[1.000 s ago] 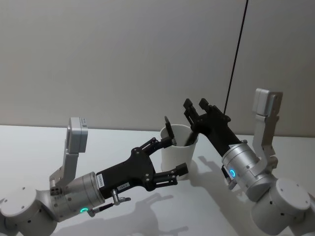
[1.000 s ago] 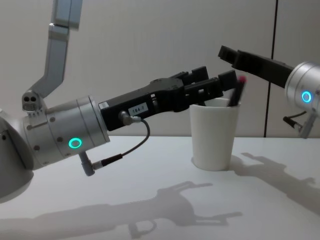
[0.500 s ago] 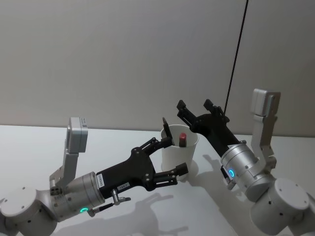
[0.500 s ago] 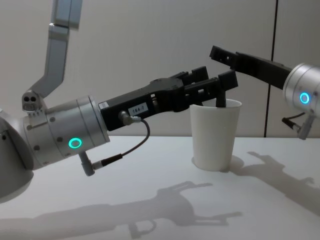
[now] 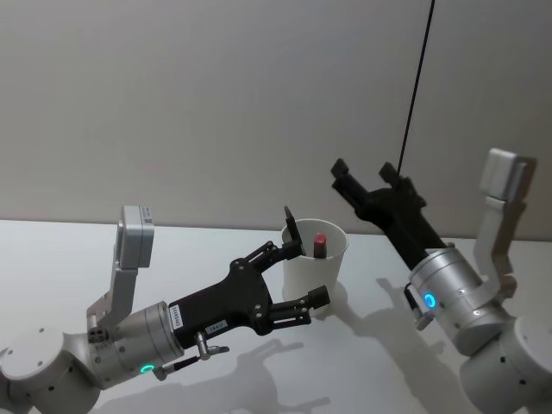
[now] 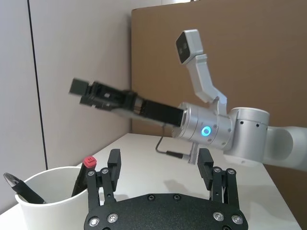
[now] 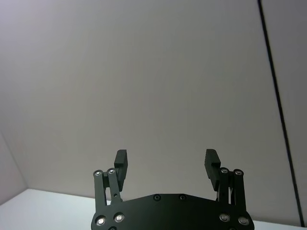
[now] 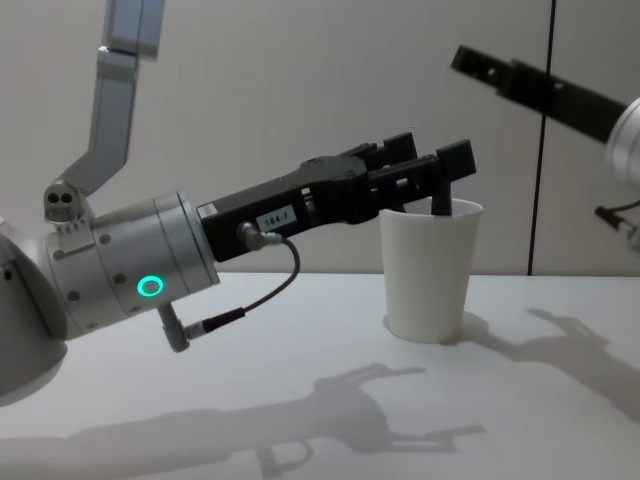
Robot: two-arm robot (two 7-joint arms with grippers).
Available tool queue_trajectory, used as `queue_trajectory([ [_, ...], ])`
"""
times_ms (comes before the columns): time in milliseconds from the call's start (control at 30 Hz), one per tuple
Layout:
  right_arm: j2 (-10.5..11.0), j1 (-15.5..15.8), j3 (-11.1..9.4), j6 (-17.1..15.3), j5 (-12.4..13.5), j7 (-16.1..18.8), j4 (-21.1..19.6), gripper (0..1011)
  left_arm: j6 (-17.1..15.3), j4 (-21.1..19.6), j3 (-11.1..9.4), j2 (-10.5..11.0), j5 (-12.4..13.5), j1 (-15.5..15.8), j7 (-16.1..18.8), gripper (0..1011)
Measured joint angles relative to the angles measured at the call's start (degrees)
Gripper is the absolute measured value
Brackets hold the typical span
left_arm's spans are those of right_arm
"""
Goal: Place the pen into the pen holder.
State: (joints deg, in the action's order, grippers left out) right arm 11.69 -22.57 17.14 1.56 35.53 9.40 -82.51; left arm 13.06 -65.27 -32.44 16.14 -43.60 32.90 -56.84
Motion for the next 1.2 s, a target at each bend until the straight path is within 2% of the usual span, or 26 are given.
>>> queue_trajectory([
  [200, 0.3, 1.6, -1.6, -0.5, 1.1, -0.6, -2.8, 1001, 0.0, 0.0, 0.0, 0.0, 0.0, 0.0, 0.0, 1002],
  [467, 0.5, 2.4, -1.6, -0.6, 0.5, -0.8, -3.3, 1001, -0.2, -0.6, 0.1, 0.1, 0.6, -0.4, 1.2, 1002],
  [667, 1.4, 4.9, -2.0, -1.0, -1.8, -1.3, -5.1, 1001, -1.0, -2.2, 0.5, 0.4, 2.5, -1.5, 4.4, 1002],
  [1200, 4.3, 13.5, -3.0, -2.2, -9.9, -3.3, -11.5, 1001, -4.0, -8.1, 1.9, 1.7, 9.3, -5.6, 16.4, 1002],
])
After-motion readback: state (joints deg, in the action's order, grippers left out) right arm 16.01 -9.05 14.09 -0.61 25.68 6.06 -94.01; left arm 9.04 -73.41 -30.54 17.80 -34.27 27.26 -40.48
